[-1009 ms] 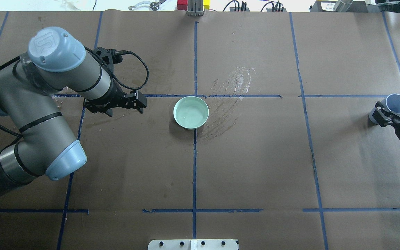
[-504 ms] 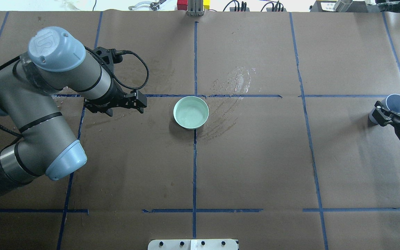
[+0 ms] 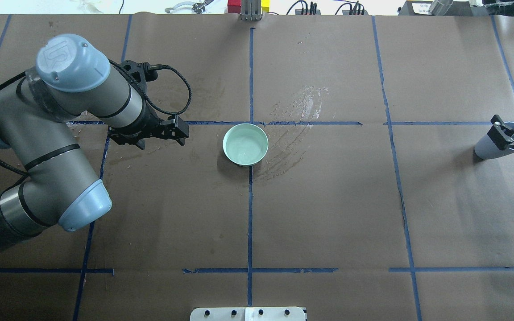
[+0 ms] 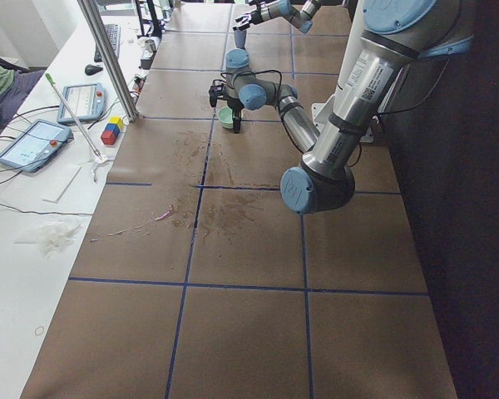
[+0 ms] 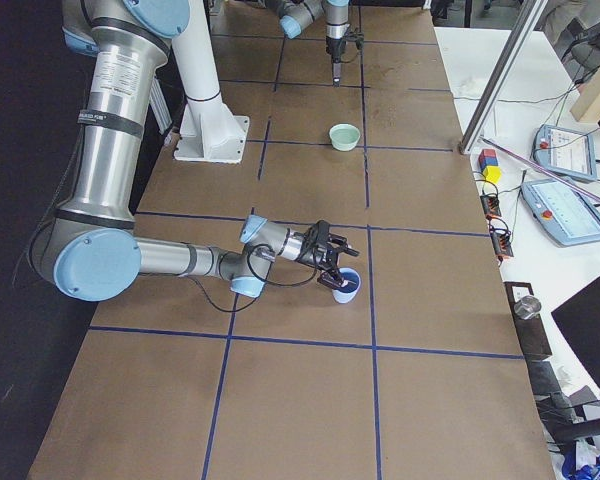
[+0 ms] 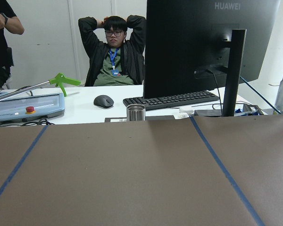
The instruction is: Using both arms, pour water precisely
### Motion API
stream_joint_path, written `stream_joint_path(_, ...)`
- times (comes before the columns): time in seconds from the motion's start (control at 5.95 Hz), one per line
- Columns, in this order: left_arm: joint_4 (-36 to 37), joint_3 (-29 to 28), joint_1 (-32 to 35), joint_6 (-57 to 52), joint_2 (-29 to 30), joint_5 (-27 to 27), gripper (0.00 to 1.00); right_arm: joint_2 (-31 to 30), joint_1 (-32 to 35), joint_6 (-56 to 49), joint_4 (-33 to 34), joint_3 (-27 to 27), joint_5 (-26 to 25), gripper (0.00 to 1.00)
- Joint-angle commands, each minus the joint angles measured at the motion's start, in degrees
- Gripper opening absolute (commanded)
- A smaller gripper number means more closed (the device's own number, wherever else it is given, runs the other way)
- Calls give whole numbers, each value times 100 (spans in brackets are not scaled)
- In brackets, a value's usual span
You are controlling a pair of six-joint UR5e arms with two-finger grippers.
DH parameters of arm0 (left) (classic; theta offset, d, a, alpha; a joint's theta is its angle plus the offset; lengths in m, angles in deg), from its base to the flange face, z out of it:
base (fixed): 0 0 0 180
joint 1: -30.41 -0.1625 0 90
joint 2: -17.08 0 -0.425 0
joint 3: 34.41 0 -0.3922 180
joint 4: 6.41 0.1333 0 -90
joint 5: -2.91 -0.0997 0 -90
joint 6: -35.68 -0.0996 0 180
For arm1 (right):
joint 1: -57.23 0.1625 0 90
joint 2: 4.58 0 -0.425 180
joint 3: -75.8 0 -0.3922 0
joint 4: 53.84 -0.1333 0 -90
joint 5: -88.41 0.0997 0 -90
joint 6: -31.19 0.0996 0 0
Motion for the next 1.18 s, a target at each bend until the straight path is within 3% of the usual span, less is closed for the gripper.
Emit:
stream_joint_path(0.0,-1,2,0,0,0,0,100,-81,391,-593,67,-347,473,100)
stream_joint_path(0.17,-1,2,0,9,9,0,100,-12,1282,-1101,146,-383,1843,100)
stream_joint_path(0.67,-9,-6,-35,53,35,-26,100,689,3543,-2148,1818,-419,5413,100)
stream_joint_path(1.01,-27,-68,-62,62,53,-53,100,754,4722,-3673,3197,-436,7167,100)
